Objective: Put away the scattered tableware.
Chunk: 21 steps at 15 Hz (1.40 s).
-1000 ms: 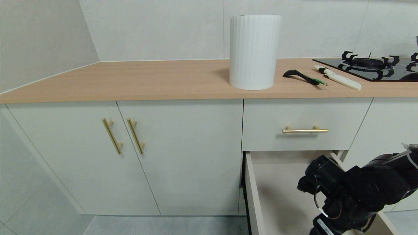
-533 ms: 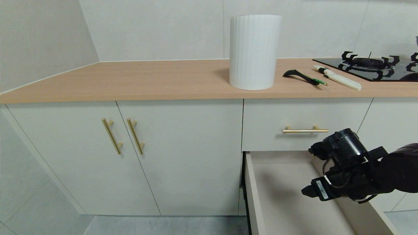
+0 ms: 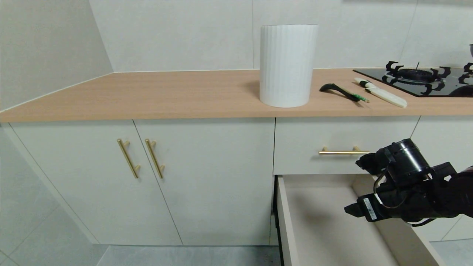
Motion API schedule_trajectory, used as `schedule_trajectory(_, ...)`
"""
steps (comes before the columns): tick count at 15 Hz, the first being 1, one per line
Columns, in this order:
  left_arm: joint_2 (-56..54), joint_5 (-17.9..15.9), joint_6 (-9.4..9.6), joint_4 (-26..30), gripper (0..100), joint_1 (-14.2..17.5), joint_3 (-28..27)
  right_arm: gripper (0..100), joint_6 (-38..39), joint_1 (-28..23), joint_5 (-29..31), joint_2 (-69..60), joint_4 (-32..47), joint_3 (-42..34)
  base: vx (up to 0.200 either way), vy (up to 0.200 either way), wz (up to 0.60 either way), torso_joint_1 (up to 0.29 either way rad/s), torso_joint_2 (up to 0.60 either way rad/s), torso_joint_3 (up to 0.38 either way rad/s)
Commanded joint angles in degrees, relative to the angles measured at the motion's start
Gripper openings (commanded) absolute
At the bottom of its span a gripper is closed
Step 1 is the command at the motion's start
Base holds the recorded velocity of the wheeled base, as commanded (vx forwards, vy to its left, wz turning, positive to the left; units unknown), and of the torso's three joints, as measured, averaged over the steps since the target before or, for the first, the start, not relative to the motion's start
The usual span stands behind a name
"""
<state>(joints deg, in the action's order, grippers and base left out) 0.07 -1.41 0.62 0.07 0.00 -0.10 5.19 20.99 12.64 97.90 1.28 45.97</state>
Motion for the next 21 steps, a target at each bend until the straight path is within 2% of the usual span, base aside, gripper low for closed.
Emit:
schedule_trajectory(1, 0.01, 0.01, -0.01, -0.07, 100, 0.00, 0.01, 100, -0.01, 0.01, 0.19, -0.34, 0.04, 0.00, 0.000, 0.000, 0.00, 0.085, -0.18, -0.281)
schedule_trajectory(11, 0.01, 0.01, -0.01, -0.07, 100, 0.00, 0.01, 100, -0.01, -0.16, 0.28, -0.96, -0.49, 0.00, 0.000, 0.000, 0.00, 0.181, -0.49, -0.288)
schedule_trajectory(15, 0.01, 0.01, -0.01, -0.07, 100, 0.00, 0.01, 100, -0.45, -4.03, 0.37, -1.05, -10.86, -0.44, 0.000, 0.000, 0.00, 0.102, -0.24, -0.138)
schedule_trajectory(17, 0.01, 0.01, -0.01, -0.07, 100, 0.00, 0.01, 100, -1.24, -5.79, -0.69, -1.14, -16.31, 2.28, 0.000, 0.000, 0.00, 0.000, 0.00, 0.000)
schedule_trajectory(19, 0.01, 0.01, -0.01, -0.07, 100, 0.00, 0.01, 100, -1.24, -6.14, -1.13, -0.78, -14.90, 7.29, 0.000, 0.000, 0.00, 0.000, 0.00, 0.000)
schedule_trajectory(20, 0.01, 0.01, -0.01, -0.07, 100, 0.00, 0.01, 100, -0.80, -6.14, -1.13, -0.61, -10.77, 12.04, 0.000, 0.000, 0.00, 0.000, 0.00, 0.000)
schedule_trajectory(21, 0.01, 0.01, -0.01, -0.07, 100, 0.00, 0.01, 100, -0.53, -6.14, -1.13, -0.70, -9.45, 13.27, 0.000, 0.000, 0.00, 0.000, 0.00, 0.000)
